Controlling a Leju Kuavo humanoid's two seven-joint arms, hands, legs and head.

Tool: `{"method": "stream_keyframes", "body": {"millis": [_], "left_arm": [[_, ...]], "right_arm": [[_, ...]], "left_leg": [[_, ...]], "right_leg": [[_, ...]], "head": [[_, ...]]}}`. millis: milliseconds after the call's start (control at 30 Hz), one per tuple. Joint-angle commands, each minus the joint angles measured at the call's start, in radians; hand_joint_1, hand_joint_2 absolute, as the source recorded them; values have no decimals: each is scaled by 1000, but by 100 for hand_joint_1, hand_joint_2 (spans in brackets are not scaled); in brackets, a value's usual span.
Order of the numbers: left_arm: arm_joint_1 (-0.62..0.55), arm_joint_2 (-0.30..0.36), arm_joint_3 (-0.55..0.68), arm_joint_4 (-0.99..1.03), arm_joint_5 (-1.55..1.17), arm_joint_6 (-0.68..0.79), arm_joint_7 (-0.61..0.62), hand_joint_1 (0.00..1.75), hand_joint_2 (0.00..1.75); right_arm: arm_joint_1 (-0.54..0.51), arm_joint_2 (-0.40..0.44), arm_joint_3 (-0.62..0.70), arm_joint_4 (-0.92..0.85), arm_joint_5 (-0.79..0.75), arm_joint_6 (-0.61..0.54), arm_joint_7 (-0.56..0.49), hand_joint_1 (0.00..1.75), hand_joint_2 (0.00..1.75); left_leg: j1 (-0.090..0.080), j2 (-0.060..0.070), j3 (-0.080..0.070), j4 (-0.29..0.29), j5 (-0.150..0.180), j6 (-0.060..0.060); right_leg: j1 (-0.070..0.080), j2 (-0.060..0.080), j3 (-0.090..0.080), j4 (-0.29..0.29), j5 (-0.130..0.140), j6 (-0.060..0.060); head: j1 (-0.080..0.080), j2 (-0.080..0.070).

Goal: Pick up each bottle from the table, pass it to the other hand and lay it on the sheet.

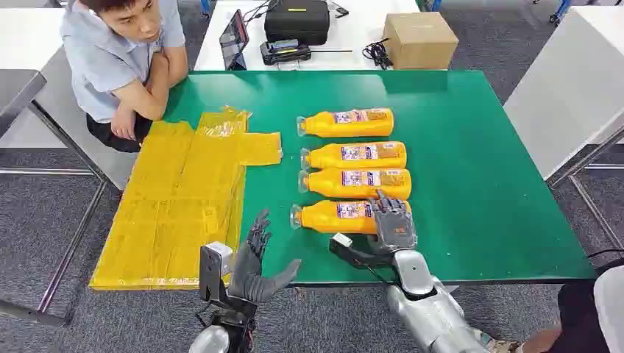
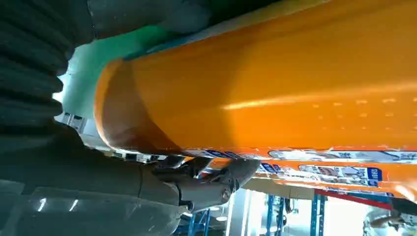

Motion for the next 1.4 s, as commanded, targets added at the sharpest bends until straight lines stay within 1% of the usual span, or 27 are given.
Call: {"method": "stream_keyframes", "body": {"millis": [33,67,100,133,167,200,233,267,300,333,400,433,467,500,533,567,733,800,833,933,1000,1033,1100,1200,1233,1300,1400], "left_arm": [[-19,14,-3,34,-1,-2,1,0,175],[-19,14,-3,34,-1,-2,1,0,175],[-20,14,-4,35,-1,-2,0,0,175],[-21,14,-6,35,-1,-3,-2,0,175],[-21,14,-6,35,-1,-3,-2,0,175],[-22,14,-6,36,0,-2,-4,0,175],[-24,15,-8,38,1,-3,-6,0,175],[-25,16,-8,39,2,-3,-7,0,175],[-26,16,-8,40,3,-4,-8,0,175],[-28,17,-10,40,4,-4,-16,0,175],[-32,19,-15,40,4,-3,-26,0,175],[-42,27,-23,45,5,-1,-32,0,175],[-45,30,-25,46,8,5,-40,0,175],[-55,37,-23,53,10,6,-43,0,175],[-61,40,-25,57,14,12,-58,0,175],[-63,42,-27,58,17,17,-65,0,175],[-61,38,-22,59,19,40,-76,0,175],[-58,33,-13,56,16,59,-93,0,175],[-55,26,-2,52,7,91,-116,0,175],[-56,26,3,53,18,99,-113,0,175],[-54,23,11,56,33,104,-108,0,175],[-49,12,36,56,69,118,-112,0,175],[-54,12,43,66,91,130,-122,0,175],[-55,4,60,73,140,143,-119,0,175],[-58,4,66,87,179,130,-94,0,175],[-37,-12,67,89,225,101,-62,0,175],[-51,-13,47,130,248,80,-49,0,175]], "right_arm": [[-10,-12,14,54,-46,-11,-48,115,175],[-10,-12,14,54,-46,-11,-48,115,175],[-9,-11,11,50,-56,-13,-58,91,175],[-6,-9,3,44,-89,-10,-86,86,175],[-6,-9,3,44,-89,-10,-86,89,175],[-4,-8,1,39,-103,-9,-98,96,175],[3,-4,-17,30,-174,23,-151,105,175],[4,-5,-19,25,-190,32,-164,112,175],[7,-9,-18,20,-197,32,-176,124,175],[17,-6,-31,-1,-261,54,-225,133,175],[33,-5,-46,-28,-344,106,-277,140,175],[40,-10,-44,-47,-378,123,-297,140,175],[47,-12,-44,-65,-401,129,-308,145,175],[51,-13,-42,-77,-412,137,-310,145,175],[60,-19,-39,-101,-451,161,-323,152,175],[68,-21,-39,-119,-481,173,-329,154,175],[83,-27,-35,-149,-516,182,-337,154,175],[89,-27,-37,-157,-528,180,-341,159,175],[100,-25,-44,-171,-545,178,-346,164,175],[111,-27,-46,-186,-556,180,-346,168,175],[114,-26,-49,-188,-561,177,-346,161,175],[119,-21,-59,-195,-575,166,-355,154,175],[121,-19,-60,-202,-582,166,-360,157,175],[128,-11,-72,-217,-603,155,-371,155,175],[132,-5,-77,-229,-616,147,-382,166,175],[139,5,-82,-239,-631,140,-398,171,175],[136,16,-78,-243,-648,141,-419,168,175]], "left_leg": [[1,0,4,-1,-1,-2],[0,0,2,-1,-1,-1],[1,0,4,-1,-2,-2],[1,0,3,0,-2,-2],[1,0,2,0,-1,-1],[2,0,4,0,-2,-2],[1,0,3,-1,-1,-2],[1,0,2,-1,-1,-1],[1,0,1,-1,0,-1],[1,0,3,-1,-1,-2],[1,0,2,-1,-1,-1],[1,0,3,-1,-1,-2],[1,0,3,-1,-1,-2],[1,-1,2,-1,0,-1],[2,-1,4,0,-1,-2],[1,-1,4,-1,-1,-2],[2,-1,6,-1,-1,-2],[1,0,5,-1,-1,-1],[2,-1,6,-1,-1,-2],[2,-1,6,-1,-1,-2],[1,0,4,-1,-1,-1],[1,0,5,-1,-1,-2],[1,0,4,-1,-1,-1],[1,0,4,-1,-1,-1],[2,0,5,0,-1,-2],[1,0,4,-1,-1,-1],[1,1,4,-1,-1,-1]], "right_leg": [[1,-1,4,-1,-1,-2],[1,-1,2,-1,-1,-1],[1,-1,4,-1,-2,-2],[1,-1,4,-1,-2,-2],[1,-1,3,-1,-1,-2],[2,0,5,-1,-2,-3],[1,-1,4,-1,-1,-2],[1,-1,3,-1,-1,-2],[1,-1,2,-1,0,-1],[1,-1,3,-1,-1,-2],[1,-1,2,-1,-1,-1],[1,-1,4,-1,-1,-2],[1,-1,3,-1,-1,-2],[1,-1,2,-1,-1,-1],[2,-2,4,-1,-1,-2],[2,-2,4,-1,-1,-2],[2,-2,5,-2,-1,-2],[1,-1,4,-1,-1,-1],[2,-2,5,-1,-1,-2],[2,-2,6,-2,-1,-2],[1,-1,4,-1,-1,-1],[2,-1,5,-1,-1,-2],[1,-1,4,-1,-1,-1],[1,-1,4,-1,-1,-2],[2,-1,5,-1,-1,-3],[1,-1,4,-1,-1,-2],[1,0,3,-1,-1,-2]], "head": [[0,0],[0,0],[0,0],[0,0],[0,0],[0,0],[0,0],[0,0],[0,0],[0,0],[0,0],[0,0],[0,0],[0,0],[0,0],[0,0],[0,0],[0,0],[0,0],[0,0],[0,0],[0,0],[0,0],[0,0],[0,0],[0,0],[0,0]]}}
